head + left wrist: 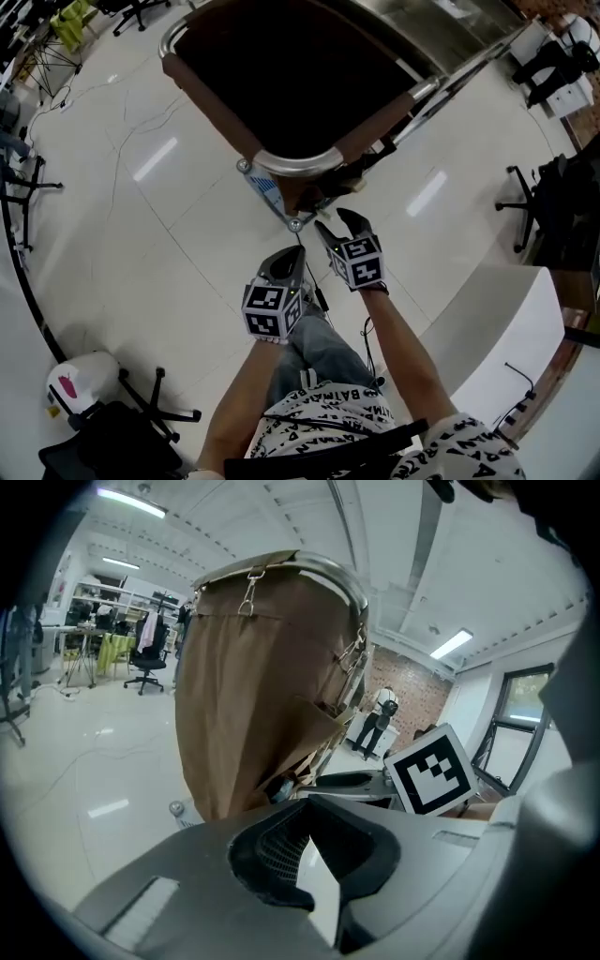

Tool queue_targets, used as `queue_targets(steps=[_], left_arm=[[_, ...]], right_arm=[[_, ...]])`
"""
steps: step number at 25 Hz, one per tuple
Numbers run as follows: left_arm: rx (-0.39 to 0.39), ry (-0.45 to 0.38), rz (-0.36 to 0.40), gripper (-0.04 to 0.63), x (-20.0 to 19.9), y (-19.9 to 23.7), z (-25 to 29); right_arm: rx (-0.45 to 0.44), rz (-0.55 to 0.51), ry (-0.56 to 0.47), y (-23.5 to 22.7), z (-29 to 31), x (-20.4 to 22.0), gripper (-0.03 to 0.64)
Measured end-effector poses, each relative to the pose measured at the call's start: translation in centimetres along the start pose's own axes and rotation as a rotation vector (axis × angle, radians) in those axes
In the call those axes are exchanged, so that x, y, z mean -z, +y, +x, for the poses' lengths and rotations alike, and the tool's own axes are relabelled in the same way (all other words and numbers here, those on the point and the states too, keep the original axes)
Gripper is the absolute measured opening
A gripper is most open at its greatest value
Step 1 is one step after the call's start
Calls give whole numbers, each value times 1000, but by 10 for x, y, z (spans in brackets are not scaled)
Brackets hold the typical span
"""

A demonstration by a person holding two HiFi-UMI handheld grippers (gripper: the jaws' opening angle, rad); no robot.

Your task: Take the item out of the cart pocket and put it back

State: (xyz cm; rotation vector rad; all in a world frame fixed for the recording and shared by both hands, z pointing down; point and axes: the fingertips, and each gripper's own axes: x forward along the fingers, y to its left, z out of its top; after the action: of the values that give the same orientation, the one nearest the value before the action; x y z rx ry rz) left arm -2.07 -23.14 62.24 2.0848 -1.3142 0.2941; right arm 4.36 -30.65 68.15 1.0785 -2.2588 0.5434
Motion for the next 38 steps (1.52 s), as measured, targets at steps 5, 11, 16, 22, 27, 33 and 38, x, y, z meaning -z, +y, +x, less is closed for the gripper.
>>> queue_targets(steps=[5, 11, 16, 22, 27, 33, 38], left_arm=[[-34, 10, -37, 0, 13, 20, 27], [-56, 23, -70, 0, 23, 32, 43], [-54, 37, -84, 0, 29, 32, 48], [-49, 59, -99, 0, 38, 33, 51], [-38, 69, -93, 0, 38, 31, 54], [-34, 82, -84, 0, 36, 33, 55], [-31, 65, -76, 0, 27, 29, 51]], right_arm=[[-10, -26, 33, -12, 32, 10, 256], [-33, -122, 23, -10, 59, 1, 255], [-50, -186, 32, -10, 72, -4, 255], [-51, -219, 88, -9, 83, 2, 255], [-31, -296, 92, -12, 83, 1, 213], [20, -356, 61, -17, 69, -4, 198], [67, -284, -34, -18, 35, -25, 195]])
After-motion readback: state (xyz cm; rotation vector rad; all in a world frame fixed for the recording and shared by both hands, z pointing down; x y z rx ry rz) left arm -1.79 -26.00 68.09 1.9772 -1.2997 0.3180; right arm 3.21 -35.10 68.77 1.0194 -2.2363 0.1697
